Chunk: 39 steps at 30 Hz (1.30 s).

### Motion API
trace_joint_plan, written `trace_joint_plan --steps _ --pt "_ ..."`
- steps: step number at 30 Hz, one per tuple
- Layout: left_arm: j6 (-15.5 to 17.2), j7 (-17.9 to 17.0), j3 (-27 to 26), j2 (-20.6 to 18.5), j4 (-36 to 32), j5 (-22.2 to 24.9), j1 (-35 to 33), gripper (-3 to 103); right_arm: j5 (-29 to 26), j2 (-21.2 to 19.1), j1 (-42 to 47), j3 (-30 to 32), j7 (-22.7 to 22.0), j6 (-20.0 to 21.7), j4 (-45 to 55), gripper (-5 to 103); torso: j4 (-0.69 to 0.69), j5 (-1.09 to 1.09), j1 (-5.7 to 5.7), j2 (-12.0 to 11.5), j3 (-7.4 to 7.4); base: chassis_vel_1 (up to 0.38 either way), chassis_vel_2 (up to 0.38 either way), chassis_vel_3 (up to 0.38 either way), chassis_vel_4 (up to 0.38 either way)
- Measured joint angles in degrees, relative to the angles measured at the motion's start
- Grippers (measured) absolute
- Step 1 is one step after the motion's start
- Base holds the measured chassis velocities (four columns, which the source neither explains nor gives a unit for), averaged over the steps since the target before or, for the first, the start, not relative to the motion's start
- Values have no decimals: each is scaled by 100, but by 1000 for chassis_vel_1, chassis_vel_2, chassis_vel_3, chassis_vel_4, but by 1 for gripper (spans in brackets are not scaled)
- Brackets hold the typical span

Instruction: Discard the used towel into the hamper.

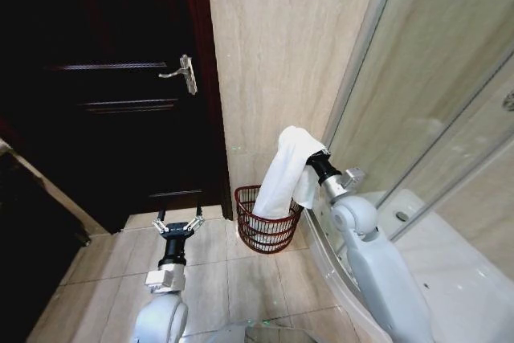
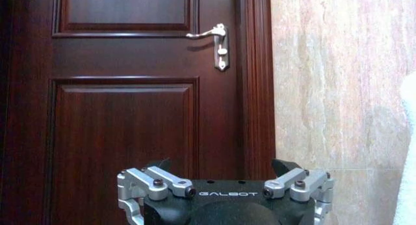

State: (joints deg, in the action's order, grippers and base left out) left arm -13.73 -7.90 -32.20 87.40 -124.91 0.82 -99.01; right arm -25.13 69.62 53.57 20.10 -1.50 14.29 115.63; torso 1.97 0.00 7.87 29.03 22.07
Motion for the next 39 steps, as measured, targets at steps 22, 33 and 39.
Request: trace_joint_plan --steps 22,33,39 --pt "-24 -93 9 14 28 -151 -35 100 -52 -33 61 123 55 9 -71 7 2 0 -205 -516 -313 11 10 9 12" --pt "5 -212 218 -1 65 -249 21 100 -189 -118 141 255 42 15 -133 7 0 0 -286 -747 -462 0 0 0 0" --pt "13 -218 217 -10 91 -250 40 100 -299 -126 76 255 23 37 -236 7 1 0 -333 -878 -545 0 0 0 0"
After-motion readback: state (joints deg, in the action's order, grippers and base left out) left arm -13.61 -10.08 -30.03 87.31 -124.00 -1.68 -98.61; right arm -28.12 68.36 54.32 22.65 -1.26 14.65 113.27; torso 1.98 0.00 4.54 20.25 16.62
